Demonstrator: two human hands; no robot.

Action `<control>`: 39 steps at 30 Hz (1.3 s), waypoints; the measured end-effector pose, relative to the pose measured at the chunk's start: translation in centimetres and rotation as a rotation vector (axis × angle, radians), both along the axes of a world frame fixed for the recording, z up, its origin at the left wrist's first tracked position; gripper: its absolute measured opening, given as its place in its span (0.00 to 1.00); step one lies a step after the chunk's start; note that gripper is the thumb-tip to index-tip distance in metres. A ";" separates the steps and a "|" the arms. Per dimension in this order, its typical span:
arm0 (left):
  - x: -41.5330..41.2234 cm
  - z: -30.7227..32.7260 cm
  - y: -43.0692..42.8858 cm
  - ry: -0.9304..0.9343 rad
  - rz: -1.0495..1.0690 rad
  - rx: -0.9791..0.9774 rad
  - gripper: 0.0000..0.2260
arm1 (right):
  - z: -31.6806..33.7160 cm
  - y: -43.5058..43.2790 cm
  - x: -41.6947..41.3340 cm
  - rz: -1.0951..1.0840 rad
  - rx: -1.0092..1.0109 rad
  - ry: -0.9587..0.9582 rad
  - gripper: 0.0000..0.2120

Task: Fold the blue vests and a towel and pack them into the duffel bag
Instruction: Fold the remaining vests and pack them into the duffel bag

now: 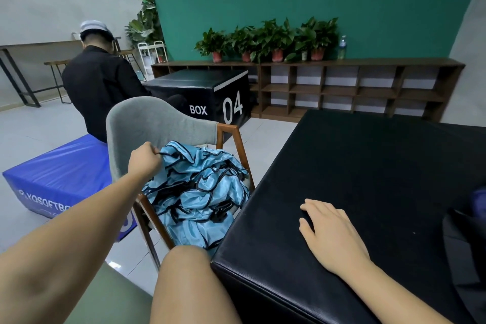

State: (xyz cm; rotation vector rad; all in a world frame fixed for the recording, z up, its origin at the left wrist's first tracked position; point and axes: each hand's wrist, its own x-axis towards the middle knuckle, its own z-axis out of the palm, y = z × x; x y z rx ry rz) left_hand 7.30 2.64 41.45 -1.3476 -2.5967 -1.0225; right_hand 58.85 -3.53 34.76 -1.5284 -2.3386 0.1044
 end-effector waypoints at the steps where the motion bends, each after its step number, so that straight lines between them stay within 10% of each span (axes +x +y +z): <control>1: 0.5 1.0 0.0 -0.036 -0.008 0.042 0.04 | 0.0 0.0 0.0 -0.002 -0.003 -0.001 0.20; 11: 4.9 12.9 -0.9 -0.144 -0.157 0.263 0.11 | 0.6 -1.4 0.3 -0.014 -0.013 0.034 0.22; 19: 10.8 23.3 -3.8 -0.645 -0.350 0.515 0.16 | 0.9 -3.8 1.6 0.034 -0.174 0.056 0.24; 29: 23.4 34.6 -10.2 -0.806 -0.739 0.647 0.08 | 15.4 -8.7 2.3 0.131 -0.137 0.387 0.27; 36: 30.6 40.3 -14.4 -0.860 -0.929 0.691 0.09 | 23.6 -12.5 3.9 0.200 -0.272 0.423 0.49; 39: 32.3 42.2 -16.0 -0.867 -0.964 0.719 0.12 | 22.7 -13.2 5.5 0.274 -0.467 0.550 0.39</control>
